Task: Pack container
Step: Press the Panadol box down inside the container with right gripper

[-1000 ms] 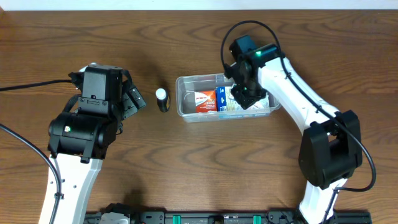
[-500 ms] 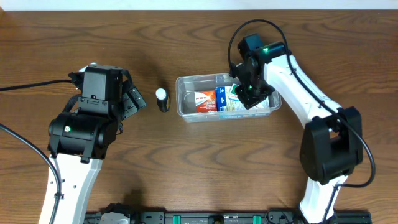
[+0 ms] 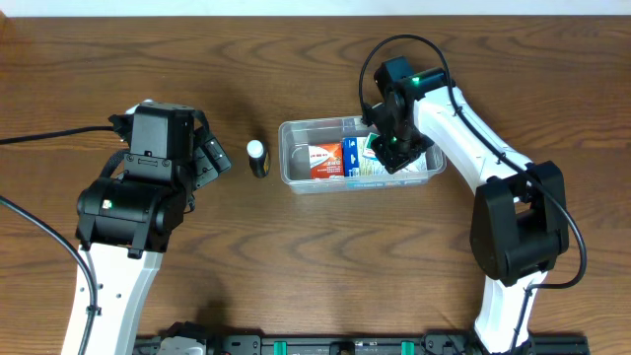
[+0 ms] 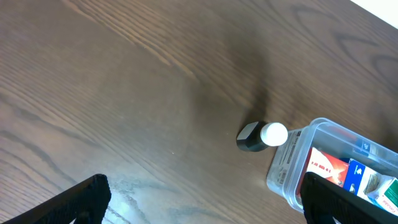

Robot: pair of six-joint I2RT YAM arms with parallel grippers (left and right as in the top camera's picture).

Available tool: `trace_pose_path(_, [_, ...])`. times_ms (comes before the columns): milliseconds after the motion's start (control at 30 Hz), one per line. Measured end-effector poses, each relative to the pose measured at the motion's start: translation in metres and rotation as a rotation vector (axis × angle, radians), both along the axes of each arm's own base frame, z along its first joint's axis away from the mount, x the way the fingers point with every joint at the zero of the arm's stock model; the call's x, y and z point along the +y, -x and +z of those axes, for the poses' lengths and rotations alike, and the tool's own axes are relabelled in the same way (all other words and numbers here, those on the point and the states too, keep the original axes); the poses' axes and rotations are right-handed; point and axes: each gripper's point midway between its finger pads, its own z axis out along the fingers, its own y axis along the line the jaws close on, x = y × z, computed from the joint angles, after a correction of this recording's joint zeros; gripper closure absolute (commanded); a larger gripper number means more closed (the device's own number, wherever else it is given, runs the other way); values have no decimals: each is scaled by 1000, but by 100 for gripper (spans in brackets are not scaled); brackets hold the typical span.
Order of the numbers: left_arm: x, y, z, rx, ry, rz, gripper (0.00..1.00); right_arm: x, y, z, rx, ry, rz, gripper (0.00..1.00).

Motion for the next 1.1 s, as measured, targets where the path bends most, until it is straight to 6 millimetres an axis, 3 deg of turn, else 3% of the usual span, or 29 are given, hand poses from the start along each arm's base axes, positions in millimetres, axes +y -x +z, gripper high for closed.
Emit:
trace_pose_path(767, [0,0,0,0,0,0,2,-8,-3,-2,-20,47,3,99])
trace_pose_path(1100, [0,0,0,0,0,0,2,-9,-17,-2,-78,59,0,99])
